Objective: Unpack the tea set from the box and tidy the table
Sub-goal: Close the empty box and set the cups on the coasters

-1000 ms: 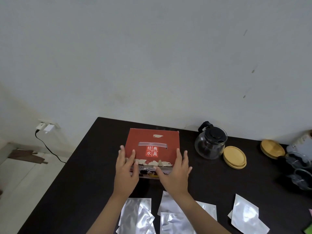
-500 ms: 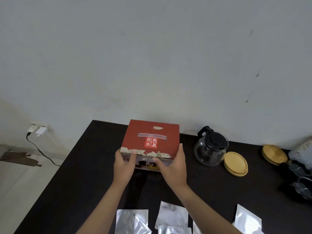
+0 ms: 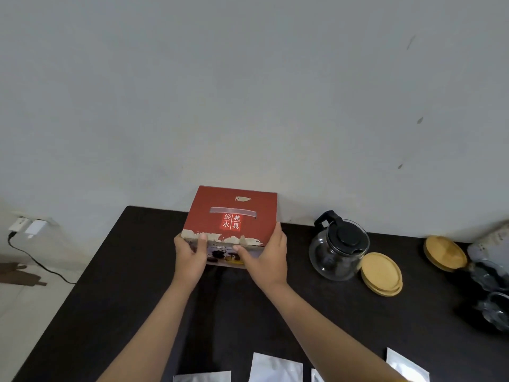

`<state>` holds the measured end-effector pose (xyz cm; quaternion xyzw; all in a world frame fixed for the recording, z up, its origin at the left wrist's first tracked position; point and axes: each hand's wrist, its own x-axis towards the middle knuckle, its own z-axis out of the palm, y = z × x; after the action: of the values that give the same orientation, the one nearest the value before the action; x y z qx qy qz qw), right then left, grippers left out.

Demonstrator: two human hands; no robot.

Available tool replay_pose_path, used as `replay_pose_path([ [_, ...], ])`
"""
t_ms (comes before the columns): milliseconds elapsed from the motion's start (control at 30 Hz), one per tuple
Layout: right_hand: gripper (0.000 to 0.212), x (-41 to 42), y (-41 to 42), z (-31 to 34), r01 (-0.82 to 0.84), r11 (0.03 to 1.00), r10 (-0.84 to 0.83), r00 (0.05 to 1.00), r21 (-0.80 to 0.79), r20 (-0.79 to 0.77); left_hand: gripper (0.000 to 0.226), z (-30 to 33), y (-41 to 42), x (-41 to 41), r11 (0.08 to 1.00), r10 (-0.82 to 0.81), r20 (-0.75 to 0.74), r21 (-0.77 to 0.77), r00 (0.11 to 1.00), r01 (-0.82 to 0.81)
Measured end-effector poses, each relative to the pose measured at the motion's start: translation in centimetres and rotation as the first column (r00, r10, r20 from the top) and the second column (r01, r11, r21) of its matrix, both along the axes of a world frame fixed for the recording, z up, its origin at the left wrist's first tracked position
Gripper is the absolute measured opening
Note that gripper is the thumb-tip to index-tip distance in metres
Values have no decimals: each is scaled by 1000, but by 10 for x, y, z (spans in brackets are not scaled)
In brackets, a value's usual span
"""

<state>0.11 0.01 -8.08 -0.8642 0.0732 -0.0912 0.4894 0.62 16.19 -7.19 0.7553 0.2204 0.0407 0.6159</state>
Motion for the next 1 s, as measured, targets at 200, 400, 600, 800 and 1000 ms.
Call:
replay_pose_path([
  [200, 116, -5, -13, 6, -117, 992, 121, 989, 49, -85, 83, 0, -7, -2, 996, 88, -105, 3, 991, -88],
  [400, 71, -67, -64, 4, -211, 974, 211, 977, -78, 2, 68, -10, -67, -56, 991, 89, -150, 113, 985, -73],
  [600, 10, -114, -157, -24, -118, 939, 127, 992, -322, 8, 63, -45, -154, -114, 795, -319, -246, 457, 915, 400],
  [800, 46, -87, -247, -8, 68, 898, -150, 976, -436, -157, 80, -61, -222, -109, 554, -393, -340, 654, 854, 515],
  [1000, 130, -28, -285, 3, -207, 869, -118, 795, -449, -595, 87, -80, -264, -97, 485, -268, -422, 718, 866, 499],
])
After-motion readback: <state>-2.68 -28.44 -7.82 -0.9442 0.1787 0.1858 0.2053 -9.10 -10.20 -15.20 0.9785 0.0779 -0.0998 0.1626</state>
